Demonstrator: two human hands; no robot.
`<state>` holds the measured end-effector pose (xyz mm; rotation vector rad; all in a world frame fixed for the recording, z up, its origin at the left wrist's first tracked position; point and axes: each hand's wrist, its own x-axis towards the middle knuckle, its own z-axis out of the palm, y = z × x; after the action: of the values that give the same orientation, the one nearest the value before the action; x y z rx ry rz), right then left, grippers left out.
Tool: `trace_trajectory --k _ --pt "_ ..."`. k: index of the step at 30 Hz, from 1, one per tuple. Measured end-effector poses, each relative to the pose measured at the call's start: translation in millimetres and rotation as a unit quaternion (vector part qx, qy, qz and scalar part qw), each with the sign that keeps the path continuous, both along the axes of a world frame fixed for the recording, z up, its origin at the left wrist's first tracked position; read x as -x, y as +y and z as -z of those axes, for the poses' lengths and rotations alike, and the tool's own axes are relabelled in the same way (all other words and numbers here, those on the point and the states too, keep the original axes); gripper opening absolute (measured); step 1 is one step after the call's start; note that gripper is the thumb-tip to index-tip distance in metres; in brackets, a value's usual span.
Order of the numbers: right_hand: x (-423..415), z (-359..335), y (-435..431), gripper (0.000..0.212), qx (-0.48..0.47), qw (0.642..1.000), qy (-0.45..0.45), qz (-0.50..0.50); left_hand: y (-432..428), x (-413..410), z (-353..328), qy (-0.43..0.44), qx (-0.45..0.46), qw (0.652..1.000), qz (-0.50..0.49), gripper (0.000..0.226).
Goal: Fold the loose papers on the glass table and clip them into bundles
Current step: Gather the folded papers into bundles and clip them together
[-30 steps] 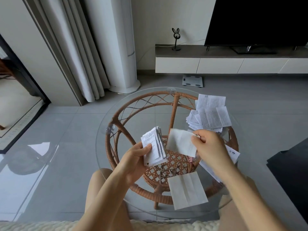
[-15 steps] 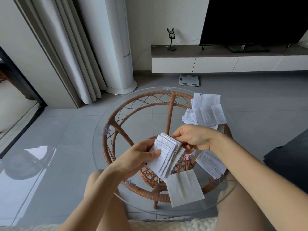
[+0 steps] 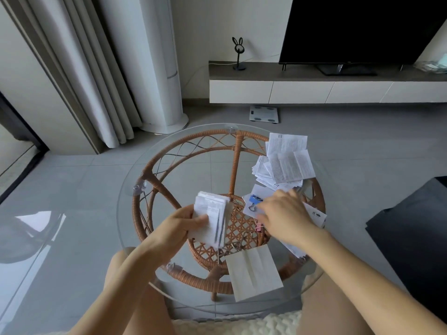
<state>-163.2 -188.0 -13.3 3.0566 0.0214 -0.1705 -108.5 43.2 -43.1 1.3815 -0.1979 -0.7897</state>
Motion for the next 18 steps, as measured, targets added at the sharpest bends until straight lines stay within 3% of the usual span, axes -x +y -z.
trace_trajectory --k 3,8,10,12,14,18 --pt "11 17 23 0.027 0.025 0.999 0.013 -0.045 -2 -7 -1 0.02 0.018 0.997 -0.076 0.031" --pt "12 28 42 0.027 -0.115 0.989 -0.054 -0.076 -3 -14 -2 0.036 0.026 0.987 -0.154 0.027" --pt "9 19 38 0.026 -0.165 0.981 -0.093 -0.037 -1 -16 -2 0.043 0.031 0.983 -0.179 0.025" --pt "0 8 19 0.022 -0.13 0.983 -0.124 0.037 0 -18 -4 0.047 0.036 0.98 -0.189 0.024" --pt "-12 8 1 0.031 -0.054 0.994 -0.05 0.08 1 -20 -5 0.055 0.041 0.979 -0.194 0.025" --pt "-26 22 -5 0.06 -0.023 0.996 0.071 0.058 -1 -21 -9 0.089 0.057 0.978 -0.179 0.021"
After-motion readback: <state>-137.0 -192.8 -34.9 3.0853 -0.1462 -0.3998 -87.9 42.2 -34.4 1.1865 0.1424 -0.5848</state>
